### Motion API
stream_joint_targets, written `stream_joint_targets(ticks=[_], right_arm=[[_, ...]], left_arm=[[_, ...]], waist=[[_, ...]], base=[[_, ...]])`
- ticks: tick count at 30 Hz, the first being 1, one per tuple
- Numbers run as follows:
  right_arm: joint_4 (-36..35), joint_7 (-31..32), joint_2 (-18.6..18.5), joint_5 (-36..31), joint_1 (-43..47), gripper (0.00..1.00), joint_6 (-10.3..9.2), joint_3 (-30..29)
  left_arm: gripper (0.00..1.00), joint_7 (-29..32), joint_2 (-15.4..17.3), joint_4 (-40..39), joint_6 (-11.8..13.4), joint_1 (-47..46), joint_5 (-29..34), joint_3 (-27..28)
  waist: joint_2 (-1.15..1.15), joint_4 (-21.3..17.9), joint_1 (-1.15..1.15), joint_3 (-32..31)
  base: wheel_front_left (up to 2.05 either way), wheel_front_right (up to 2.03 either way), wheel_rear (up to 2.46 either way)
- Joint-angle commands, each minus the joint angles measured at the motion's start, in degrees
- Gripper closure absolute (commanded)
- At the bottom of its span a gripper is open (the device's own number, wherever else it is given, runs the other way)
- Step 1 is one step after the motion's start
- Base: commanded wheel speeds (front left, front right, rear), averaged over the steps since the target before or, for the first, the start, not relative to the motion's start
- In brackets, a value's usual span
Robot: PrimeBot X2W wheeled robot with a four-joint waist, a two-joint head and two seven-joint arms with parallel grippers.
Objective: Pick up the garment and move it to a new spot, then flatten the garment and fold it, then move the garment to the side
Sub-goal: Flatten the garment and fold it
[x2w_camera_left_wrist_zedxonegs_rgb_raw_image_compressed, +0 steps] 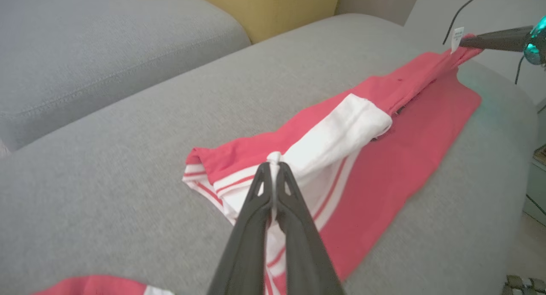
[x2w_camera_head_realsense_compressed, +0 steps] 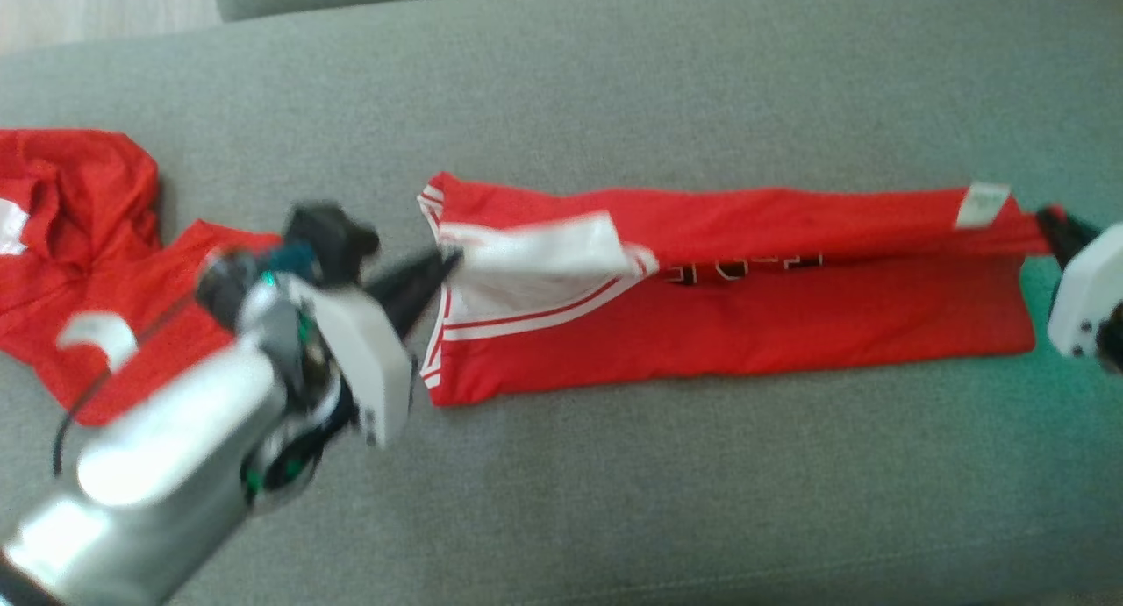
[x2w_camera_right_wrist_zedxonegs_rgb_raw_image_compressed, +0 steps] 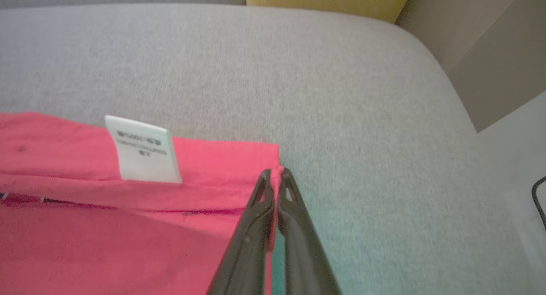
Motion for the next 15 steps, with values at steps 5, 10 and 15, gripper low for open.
stream_joint_targets(ticks=[5, 10, 15], right_arm=[[-6.96, 5.22, -5.85, 3.28, 5.09, 1.00, -0.05, 2.09], [-10.26, 8.96, -7.62, 4.13, 7.96, 1.00, -0.05, 2.93], [-11.58, 11.87, -7.51, 4.52, 9.64, 0.42, -0.05, 2.46]], left_arm=[[1.00, 2.72, 4.96, -5.78, 2.00, 2.18, -0.22, 0.15], [1.00, 3.57, 4.48, -5.60, 2.27, 3.30, 0.77, -1.80], [1.00, 3.36, 3.41, -2.95, 2.21, 3.56, 2.33, -3.44]], waist=[[0.00, 0.09, 0.01, -1.48], [0.00, -0.41, 0.01, -1.70], [0.00, -1.19, 0.01, -1.78]], base=[[0.00, 0.00, 0.00], [0.00, 0.00, 0.00], [0.00, 0.00, 0.00]])
